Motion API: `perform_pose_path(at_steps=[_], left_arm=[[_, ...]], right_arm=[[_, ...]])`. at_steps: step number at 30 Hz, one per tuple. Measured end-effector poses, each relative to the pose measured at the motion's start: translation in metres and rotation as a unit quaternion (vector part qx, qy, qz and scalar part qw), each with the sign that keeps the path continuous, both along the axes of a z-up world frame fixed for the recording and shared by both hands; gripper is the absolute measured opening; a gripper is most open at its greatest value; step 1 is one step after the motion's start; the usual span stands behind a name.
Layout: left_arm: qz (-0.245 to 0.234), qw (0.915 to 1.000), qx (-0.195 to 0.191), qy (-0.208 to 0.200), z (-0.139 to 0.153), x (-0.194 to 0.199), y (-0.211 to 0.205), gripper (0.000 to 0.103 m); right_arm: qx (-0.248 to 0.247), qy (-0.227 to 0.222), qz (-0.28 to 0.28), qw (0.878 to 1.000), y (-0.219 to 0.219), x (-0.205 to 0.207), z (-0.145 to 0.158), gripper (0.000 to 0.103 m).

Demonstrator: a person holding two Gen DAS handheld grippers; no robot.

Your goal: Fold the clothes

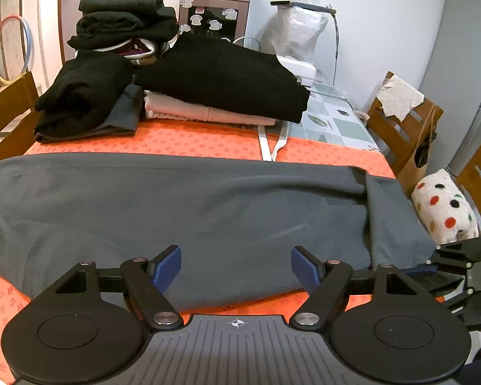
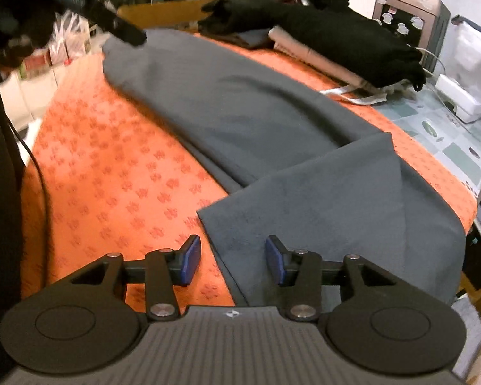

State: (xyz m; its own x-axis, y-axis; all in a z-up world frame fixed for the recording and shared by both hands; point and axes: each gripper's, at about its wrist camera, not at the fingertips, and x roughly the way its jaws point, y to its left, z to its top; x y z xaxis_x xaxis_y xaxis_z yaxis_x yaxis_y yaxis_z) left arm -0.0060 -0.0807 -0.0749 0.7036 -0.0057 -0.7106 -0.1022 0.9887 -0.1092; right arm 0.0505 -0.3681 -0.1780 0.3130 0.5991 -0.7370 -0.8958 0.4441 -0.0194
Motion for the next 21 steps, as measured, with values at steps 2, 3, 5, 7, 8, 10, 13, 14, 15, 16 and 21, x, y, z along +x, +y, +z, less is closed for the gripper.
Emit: perform_pose_path(at_steps=[2, 3, 5, 7, 8, 10, 13, 14, 15, 16, 21], left_arm=[[0.005, 1.0, 0.0, 0.0, 0.0, -0.001, 0.001, 0.077], [0.007, 1.0, 0.0, 0.0, 0.0, -0.001, 0.002, 0.077], [0.011, 0.9999, 0.0, 0.0, -0.001, -0.002, 0.003, 0.077], [0.016, 0.9999, -0.001, 0.0, -0.001, -0.003, 0.005, 0.077], [0.018, 0.9998, -0.002, 0.0, -0.001, -0.003, 0.006, 0.077], [0.02, 0.9998, -0.003, 0.0, -0.002, -0.003, 0.007, 0.077], [0.02, 0.9998, -0.003, -0.001, -0.002, -0.004, 0.007, 0.077], [0.018, 0.9998, -0.003, -0.002, -0.002, -0.004, 0.006, 0.077], [0.017, 0.9999, -0.003, -0.003, -0.002, -0.004, 0.005, 0.077], [0.014, 0.9999, -0.002, -0.005, -0.001, -0.004, 0.004, 0.077], [-0.012, 0.9997, 0.002, -0.023, 0.01, -0.004, -0.007, 0.077]], right_arm=[[0.004, -0.009, 0.001, 1.0, 0.0, 0.001, -0.002, 0.039], [0.007, -0.013, -0.002, 1.0, -0.001, 0.002, -0.002, 0.032], [0.017, -0.021, -0.013, 1.0, -0.004, 0.003, 0.002, 0.007], [0.039, -0.041, -0.038, 0.998, -0.009, 0.003, 0.016, 0.007], [0.051, -0.052, -0.052, 0.996, -0.013, 0.003, 0.025, 0.006], [0.071, -0.077, -0.088, 0.991, -0.024, 0.007, 0.045, 0.006], [0.083, -0.117, -0.144, 0.979, -0.045, 0.019, 0.073, 0.006], [0.082, -0.13, -0.164, 0.974, -0.052, 0.024, 0.08, 0.006], [0.08, -0.14, -0.184, 0.97, -0.061, 0.031, 0.087, 0.006], [0.077, -0.146, -0.204, 0.965, -0.069, 0.039, 0.092, 0.006], [0.061, -0.16, -0.282, 0.944, -0.11, 0.079, 0.107, 0.004]])
